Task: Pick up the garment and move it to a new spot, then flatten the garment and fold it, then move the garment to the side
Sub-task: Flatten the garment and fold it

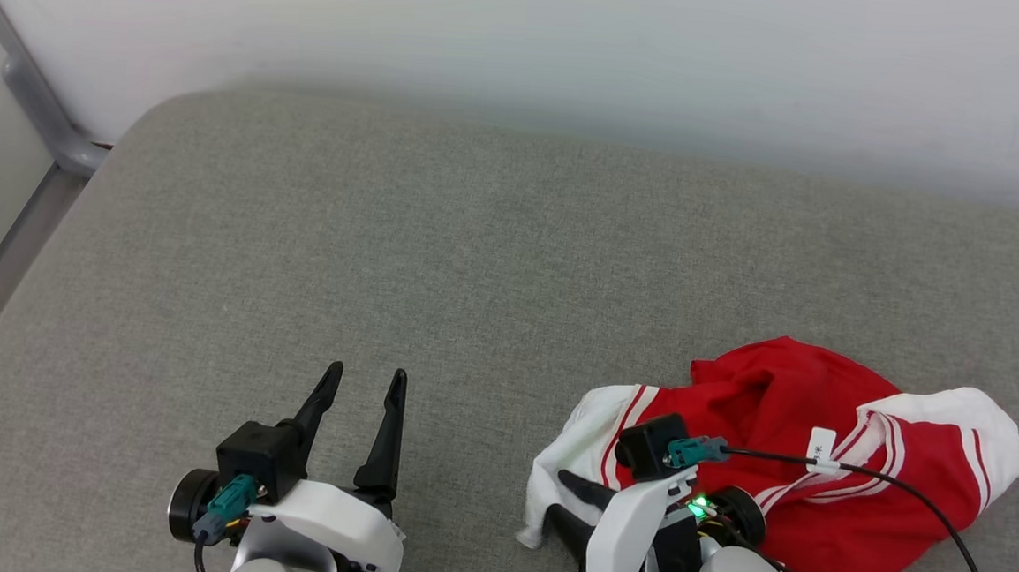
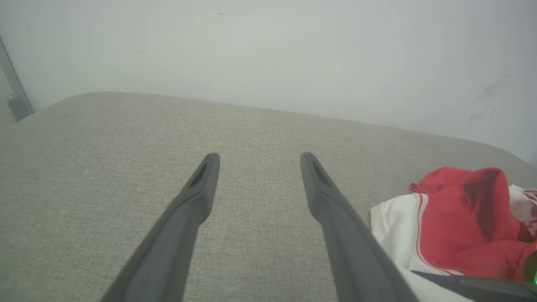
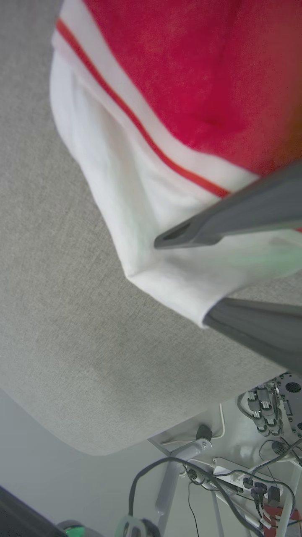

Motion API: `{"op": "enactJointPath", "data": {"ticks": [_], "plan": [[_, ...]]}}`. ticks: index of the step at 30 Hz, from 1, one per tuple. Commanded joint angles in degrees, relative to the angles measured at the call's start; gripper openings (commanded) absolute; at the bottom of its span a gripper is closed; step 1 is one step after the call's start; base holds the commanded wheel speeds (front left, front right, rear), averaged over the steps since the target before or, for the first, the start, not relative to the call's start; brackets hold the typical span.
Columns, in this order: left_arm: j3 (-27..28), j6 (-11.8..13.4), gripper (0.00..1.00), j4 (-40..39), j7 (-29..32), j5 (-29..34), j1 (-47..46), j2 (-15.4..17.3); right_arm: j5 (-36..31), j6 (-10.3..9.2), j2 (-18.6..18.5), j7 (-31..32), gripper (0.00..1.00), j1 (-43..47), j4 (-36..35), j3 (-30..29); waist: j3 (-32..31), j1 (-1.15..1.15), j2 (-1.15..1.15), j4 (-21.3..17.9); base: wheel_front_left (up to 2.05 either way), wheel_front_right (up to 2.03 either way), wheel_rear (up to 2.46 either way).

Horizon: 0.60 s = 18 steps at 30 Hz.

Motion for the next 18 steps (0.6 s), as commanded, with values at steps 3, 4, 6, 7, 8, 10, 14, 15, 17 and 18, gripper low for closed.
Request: {"op": "enactJointPath", "data": {"ticks": [3, 4, 6, 7, 8, 10, 14, 15, 17, 18], "plan": [[0.3, -0.1, 1.00, 0.6, -0.1, 0.0, 0.7, -0.1, 0.7, -0.02, -1.2, -4.2, 1.00, 1.3, -0.6, 0.8, -1.6, 0.00, 0.00, -0.6, 0.00, 0.00, 0.00], [0.3, -0.1, 1.00, 0.7, -0.1, 0.0, 0.9, -0.1, 0.7, -0.02, -1.6, -5.1, 1.00, 1.5, -1.2, 0.9, -2.1, 0.00, 0.00, -0.8, 0.00, 0.00, 0.00], [0.4, -0.1, 1.00, 0.8, -0.1, 0.1, 1.3, 0.0, 0.6, -0.02, -2.4, -6.6, 1.00, 2.4, -2.7, 0.8, -3.1, 0.00, 0.00, -1.2, 0.00, 0.00, 0.00], [0.5, 0.0, 1.00, 0.9, -0.1, 0.1, 1.6, 0.0, 0.3, -0.02, -3.0, -7.2, 1.00, 2.9, -3.5, 0.7, -3.5, 0.00, 0.00, -1.4, 0.00, 0.00, 0.00], [0.6, 0.0, 1.00, 1.0, -0.1, 0.2, 1.8, 0.1, 0.1, -0.02, -3.4, -7.6, 1.00, 3.5, -4.5, 0.6, -3.9, 0.00, 0.00, -1.7, 0.00, 0.00, 0.00], [0.6, 0.1, 1.00, 1.1, -0.1, 0.2, 2.3, 0.2, -0.1, -0.02, -4.2, -8.2, 1.00, 5.2, -6.9, 0.1, -4.8, 0.00, 0.00, -2.1, 0.00, 0.00, 0.00], [0.8, 0.3, 1.00, 1.2, -0.1, 0.2, 3.2, 0.6, -1.2, -0.02, -5.8, -9.7, 1.00, 8.8, -12.8, -2.9, -6.1, 0.00, 0.00, -3.0, 0.00, 0.00, 0.00], [0.9, 0.4, 1.00, 1.1, -0.1, 0.1, 3.3, 0.7, -1.9, -0.02, -6.1, -10.3, 1.00, 9.6, -14.2, -4.3, -6.2, 0.00, 0.00, -3.3, 0.00, 0.00, 0.00], [1.0, 0.6, 1.00, 0.9, -0.1, 0.1, 3.6, 0.8, -3.5, -0.02, -6.4, -11.3, 1.00, 11.7, -17.1, -7.8, -6.6, 0.00, 0.00, -3.8, 0.00, 0.00, 0.00], [1.1, 0.6, 1.00, 0.7, -0.1, 0.0, 3.8, 1.0, -4.7, -0.02, -6.4, -11.9, 1.00, 12.5, -18.5, -10.0, -6.7, 0.00, 0.00, -4.1, 0.00, 0.00, 0.00]]}}
